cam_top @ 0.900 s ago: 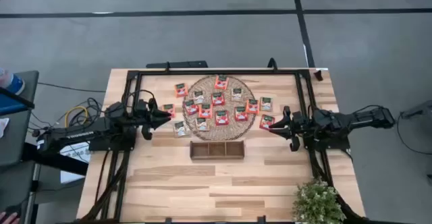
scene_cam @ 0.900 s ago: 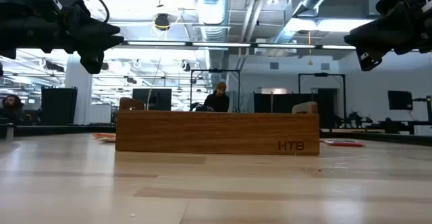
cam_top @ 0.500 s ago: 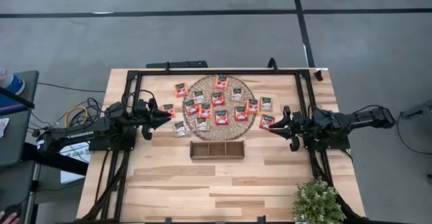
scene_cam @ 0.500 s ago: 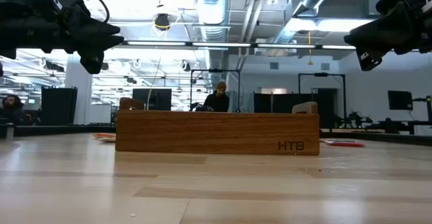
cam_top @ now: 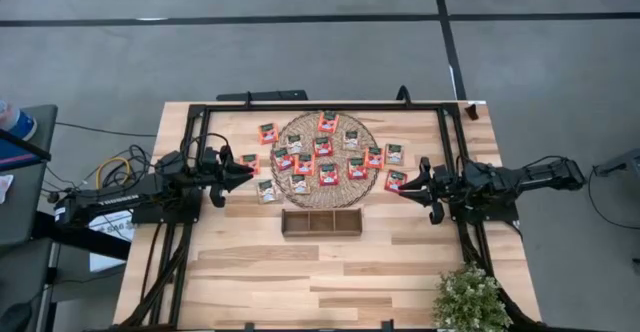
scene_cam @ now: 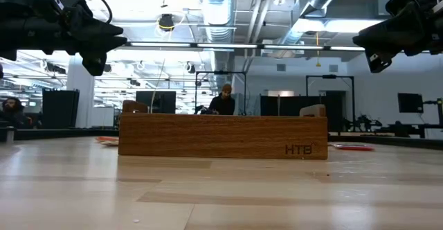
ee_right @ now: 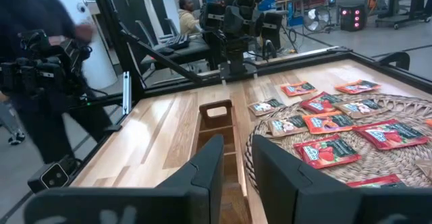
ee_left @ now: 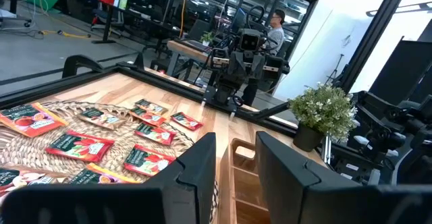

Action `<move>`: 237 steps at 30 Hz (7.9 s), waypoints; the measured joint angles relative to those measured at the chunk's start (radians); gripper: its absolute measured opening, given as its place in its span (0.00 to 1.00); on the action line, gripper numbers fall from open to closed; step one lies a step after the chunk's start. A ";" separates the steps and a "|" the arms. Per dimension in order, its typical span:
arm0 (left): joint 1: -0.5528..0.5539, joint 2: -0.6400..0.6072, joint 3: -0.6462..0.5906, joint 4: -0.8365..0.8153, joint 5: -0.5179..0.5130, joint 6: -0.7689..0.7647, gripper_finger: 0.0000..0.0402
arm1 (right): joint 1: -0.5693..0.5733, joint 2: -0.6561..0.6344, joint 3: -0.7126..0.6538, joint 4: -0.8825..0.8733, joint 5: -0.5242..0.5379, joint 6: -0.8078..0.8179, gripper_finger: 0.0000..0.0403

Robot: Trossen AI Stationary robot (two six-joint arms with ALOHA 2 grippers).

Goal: Pick & Place Tea

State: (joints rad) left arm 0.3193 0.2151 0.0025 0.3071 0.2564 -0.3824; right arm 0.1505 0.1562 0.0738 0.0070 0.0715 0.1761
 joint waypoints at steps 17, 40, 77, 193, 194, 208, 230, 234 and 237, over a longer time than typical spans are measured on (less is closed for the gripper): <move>0.000 0.000 0.000 0.000 0.000 0.000 0.24 | 0.000 0.000 0.000 0.000 0.000 0.000 0.17; 0.000 0.000 0.000 0.001 0.000 -0.022 0.24 | 0.000 0.000 0.000 0.000 0.008 0.000 0.17; 0.000 0.000 0.000 0.001 -0.309 -0.183 0.24 | -0.137 0.185 0.297 -0.205 0.331 0.034 0.17; 0.000 0.000 0.000 -0.012 -0.329 -0.185 0.24 | -0.857 1.685 0.969 -0.863 -0.055 -0.245 0.05; 0.000 0.000 0.000 -0.016 -0.329 -0.185 0.24 | -0.857 1.686 0.969 -0.865 -0.055 -0.238 0.03; 0.000 0.000 0.000 -0.044 -0.329 -0.182 0.24 | -0.728 1.524 1.018 -0.988 0.065 -0.144 0.01; 0.000 0.000 0.000 -0.045 -0.329 -0.187 0.24 | 0.044 1.282 1.035 -0.843 0.375 0.157 0.00; 0.000 0.000 0.000 -0.045 -0.329 -0.187 0.24 | 0.114 1.391 1.120 -0.884 0.376 0.236 0.00; 0.000 0.000 0.000 -0.045 -0.329 -0.187 0.24 | 0.149 1.494 1.243 -0.946 0.401 0.306 0.00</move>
State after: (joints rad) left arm 0.3191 0.2152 0.0025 0.2616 -0.0731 -0.5690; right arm 0.2995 1.6502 1.3170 -0.9393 0.4726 0.4820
